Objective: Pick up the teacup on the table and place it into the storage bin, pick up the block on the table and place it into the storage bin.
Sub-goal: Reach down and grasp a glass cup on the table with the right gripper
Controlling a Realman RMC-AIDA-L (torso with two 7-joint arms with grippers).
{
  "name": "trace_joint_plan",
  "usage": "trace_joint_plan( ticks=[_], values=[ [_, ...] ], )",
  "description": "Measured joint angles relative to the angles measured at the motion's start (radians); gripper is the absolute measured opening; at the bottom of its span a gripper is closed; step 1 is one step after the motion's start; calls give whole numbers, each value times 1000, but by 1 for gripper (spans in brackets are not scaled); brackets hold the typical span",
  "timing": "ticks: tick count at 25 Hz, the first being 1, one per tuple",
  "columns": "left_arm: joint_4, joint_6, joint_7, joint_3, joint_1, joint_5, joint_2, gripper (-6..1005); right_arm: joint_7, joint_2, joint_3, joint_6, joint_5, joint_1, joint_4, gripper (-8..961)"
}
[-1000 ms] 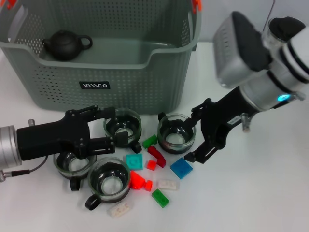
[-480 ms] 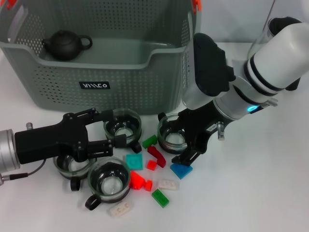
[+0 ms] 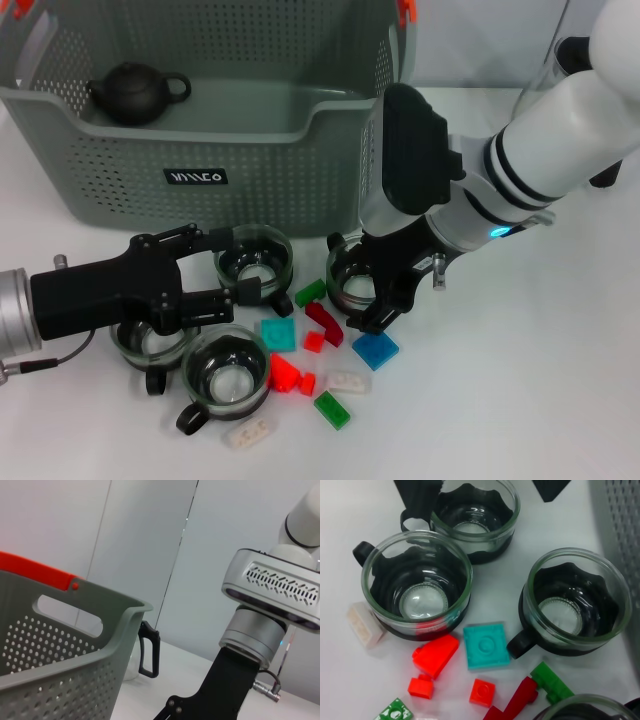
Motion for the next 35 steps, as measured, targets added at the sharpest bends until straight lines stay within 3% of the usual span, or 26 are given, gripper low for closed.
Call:
trace_joint_plan(
  ticks=[15,20,28,35],
  values=[
    [0,-12,8,1,6,0,0,842,2,2,-22,35,29,10,41,773],
    [0,-16,11,1,6,0,0,841,2,2,-25,44,32,10,49,536],
    [-5,-26,12,2,8,0,-2,841,3,2,-26,49,34,9,56,393],
    [-5,-26,14,2,12,0,-2,842,3,3,-43,58,48,9,63,395]
  ],
)
